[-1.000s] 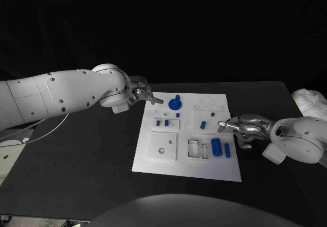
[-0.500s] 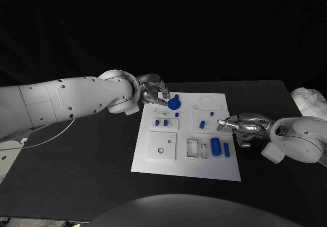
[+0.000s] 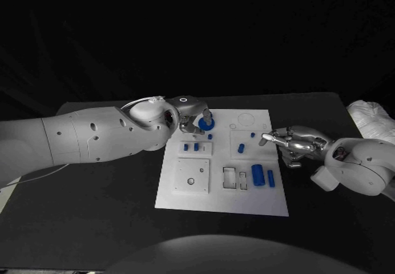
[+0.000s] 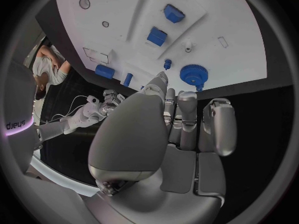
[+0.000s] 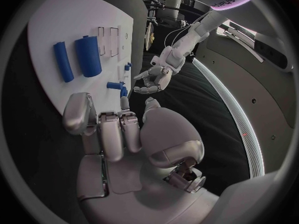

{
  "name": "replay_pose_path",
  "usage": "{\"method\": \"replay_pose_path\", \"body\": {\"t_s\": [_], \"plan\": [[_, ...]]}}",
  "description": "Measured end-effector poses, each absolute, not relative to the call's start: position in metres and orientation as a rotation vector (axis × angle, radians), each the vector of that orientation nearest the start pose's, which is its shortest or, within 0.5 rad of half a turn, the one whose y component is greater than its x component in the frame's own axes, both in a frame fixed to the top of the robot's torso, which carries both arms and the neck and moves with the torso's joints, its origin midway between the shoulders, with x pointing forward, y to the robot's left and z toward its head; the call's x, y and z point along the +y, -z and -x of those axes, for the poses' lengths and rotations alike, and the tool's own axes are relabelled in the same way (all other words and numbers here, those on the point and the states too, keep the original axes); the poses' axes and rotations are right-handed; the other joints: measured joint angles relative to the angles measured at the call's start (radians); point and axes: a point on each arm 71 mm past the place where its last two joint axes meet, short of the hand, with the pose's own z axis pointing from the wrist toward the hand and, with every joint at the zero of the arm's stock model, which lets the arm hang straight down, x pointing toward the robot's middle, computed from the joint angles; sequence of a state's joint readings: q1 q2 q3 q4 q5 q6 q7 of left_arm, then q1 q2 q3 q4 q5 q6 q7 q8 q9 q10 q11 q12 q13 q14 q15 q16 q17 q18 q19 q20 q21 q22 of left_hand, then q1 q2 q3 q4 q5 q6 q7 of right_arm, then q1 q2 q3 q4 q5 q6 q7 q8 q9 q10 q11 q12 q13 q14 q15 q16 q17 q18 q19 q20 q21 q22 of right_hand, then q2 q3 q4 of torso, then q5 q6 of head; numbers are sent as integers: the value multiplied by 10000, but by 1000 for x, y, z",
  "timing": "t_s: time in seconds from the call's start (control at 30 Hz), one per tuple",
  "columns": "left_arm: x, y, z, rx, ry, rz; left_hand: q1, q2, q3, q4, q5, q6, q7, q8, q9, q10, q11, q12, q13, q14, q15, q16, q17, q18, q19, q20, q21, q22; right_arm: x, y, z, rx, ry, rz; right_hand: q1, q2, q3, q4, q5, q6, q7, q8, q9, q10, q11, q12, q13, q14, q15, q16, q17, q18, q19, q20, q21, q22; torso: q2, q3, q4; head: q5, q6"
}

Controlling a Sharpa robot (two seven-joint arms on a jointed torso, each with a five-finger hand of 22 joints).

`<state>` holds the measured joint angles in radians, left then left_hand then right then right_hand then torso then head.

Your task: Assemble the parts on the task board

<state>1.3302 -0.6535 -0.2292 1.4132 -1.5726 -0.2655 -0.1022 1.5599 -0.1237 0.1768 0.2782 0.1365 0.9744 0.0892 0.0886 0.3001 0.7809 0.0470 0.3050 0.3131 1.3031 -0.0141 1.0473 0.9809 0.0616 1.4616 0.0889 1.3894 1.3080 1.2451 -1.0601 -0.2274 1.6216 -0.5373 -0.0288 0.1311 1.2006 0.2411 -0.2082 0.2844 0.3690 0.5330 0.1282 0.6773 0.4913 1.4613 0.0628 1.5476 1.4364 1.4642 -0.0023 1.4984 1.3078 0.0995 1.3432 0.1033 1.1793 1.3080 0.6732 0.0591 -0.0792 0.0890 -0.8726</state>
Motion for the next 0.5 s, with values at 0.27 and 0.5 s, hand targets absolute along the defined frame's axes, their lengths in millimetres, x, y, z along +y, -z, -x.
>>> {"method": "replay_pose_path", "body": {"t_s": [0.27,0.5], "plan": [[129,195,-497,16484,5509,-5474,-91,14,70,-70,290,331,-9,0,-191,572,-11,0,-381,0,0,0,-196,2,0,0,-1,-1,-272,207,-431,18923,-12763,-5815,13,-13,-213,36,-35,595,-133,38,-41,-38,-37,237,-212,9,-139,629,-1,-355,941,-120,1512,-1,77,29,28,-72,0],[118,194,-496,16311,5640,-5727,-91,14,162,-161,492,463,-40,74,-241,833,-42,50,-558,0,0,0,-359,3,-1,0,-1,-2,-274,194,-433,18011,-13028,-5502,12,-12,-213,35,-35,595,-133,38,-56,-56,-56,245,-212,8,-139,641,-2,-387,969,-122,1623,-2,84,30,9,-89,0]]}}
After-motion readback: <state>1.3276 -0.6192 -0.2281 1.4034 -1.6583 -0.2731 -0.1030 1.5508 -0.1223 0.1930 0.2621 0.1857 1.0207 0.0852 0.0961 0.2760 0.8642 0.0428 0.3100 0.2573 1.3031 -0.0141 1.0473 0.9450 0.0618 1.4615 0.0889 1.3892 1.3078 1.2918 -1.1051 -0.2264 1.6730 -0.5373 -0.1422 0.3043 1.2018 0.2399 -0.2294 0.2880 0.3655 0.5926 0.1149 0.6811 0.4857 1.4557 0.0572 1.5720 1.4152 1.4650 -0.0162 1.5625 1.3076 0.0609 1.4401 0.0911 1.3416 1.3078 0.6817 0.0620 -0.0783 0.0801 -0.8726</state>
